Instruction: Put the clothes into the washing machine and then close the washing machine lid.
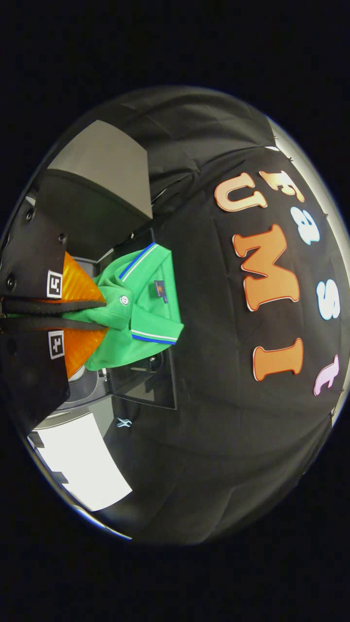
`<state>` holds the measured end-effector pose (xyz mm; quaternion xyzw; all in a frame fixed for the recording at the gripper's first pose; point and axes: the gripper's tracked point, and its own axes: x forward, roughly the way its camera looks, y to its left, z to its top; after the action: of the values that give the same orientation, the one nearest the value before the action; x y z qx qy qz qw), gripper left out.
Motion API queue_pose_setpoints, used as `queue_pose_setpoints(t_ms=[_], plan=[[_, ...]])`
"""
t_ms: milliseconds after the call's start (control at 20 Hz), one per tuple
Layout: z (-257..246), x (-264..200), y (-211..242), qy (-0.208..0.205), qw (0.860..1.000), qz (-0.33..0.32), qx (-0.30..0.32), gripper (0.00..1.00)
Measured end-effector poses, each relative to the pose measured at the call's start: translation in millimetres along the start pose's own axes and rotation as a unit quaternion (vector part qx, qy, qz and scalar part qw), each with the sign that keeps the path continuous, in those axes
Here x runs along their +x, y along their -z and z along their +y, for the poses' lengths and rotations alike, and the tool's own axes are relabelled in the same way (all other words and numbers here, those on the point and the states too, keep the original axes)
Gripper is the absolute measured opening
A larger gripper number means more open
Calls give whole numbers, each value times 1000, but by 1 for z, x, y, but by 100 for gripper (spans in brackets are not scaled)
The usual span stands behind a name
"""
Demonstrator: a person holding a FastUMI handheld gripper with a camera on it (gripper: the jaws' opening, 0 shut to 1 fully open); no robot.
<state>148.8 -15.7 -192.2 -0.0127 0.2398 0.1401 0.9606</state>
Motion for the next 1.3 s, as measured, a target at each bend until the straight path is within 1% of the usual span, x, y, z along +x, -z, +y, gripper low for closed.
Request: queue_pose_setpoints(t_ms=[400,650,1000,1300], plan=[[-21,47,62,19,998,59,-12,11],[-31,74,98,19,996,87,-7,11],[-47,108,152,42,989,141,-2,11],[-63,132,172,58,985,161,17,11]])
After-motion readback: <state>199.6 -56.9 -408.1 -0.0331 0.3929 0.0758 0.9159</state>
